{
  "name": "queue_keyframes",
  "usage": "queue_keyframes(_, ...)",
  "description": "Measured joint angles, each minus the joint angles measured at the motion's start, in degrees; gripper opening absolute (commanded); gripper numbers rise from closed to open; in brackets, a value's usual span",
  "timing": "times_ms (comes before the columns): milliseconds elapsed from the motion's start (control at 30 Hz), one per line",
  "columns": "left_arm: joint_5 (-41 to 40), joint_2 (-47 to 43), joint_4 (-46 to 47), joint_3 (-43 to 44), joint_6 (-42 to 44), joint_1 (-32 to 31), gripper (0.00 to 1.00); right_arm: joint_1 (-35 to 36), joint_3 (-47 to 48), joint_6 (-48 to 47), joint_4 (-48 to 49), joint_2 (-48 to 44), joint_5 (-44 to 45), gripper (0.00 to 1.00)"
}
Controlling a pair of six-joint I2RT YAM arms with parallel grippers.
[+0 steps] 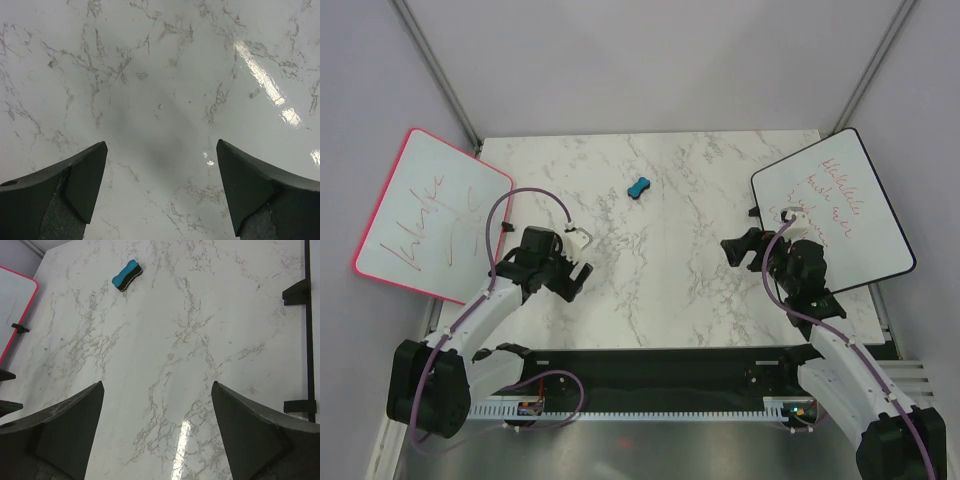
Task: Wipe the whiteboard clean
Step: Pick up the whiteboard eraser from the center of the board.
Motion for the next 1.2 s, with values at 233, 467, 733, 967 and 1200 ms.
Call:
queue_keyframes(233,0.15,0.00,0.04,0.00,0.00,0.00,0.98,0.00,0.00,-0.02,0.00,0.83,0.00,0.97)
queue_keyframes(467,0.39,0.00,0.02,0.00,0.02,0.00,0.98,0.00,0.00,-0.07,0.00,1.57,-0.02,0.97)
queue_keyframes(733,1.33,0.20,0.02,0.00,0.02,0.00,0.98,0.00,0.09,-0.04,-0.22,1.25,-0.02,0.97)
queue_keyframes(967,1.97,4.66,-1.66,4.15,0.33,0.00,0.95,0.00,2.67,0.00,-3.19,-0.04,1.33,0.96)
queue_keyframes(1200,2.12,22.64,-2.58,29.86,0.24,-1.31,0.90,0.00,5.27,0.09,-5.88,-1.60,3.28,0.95)
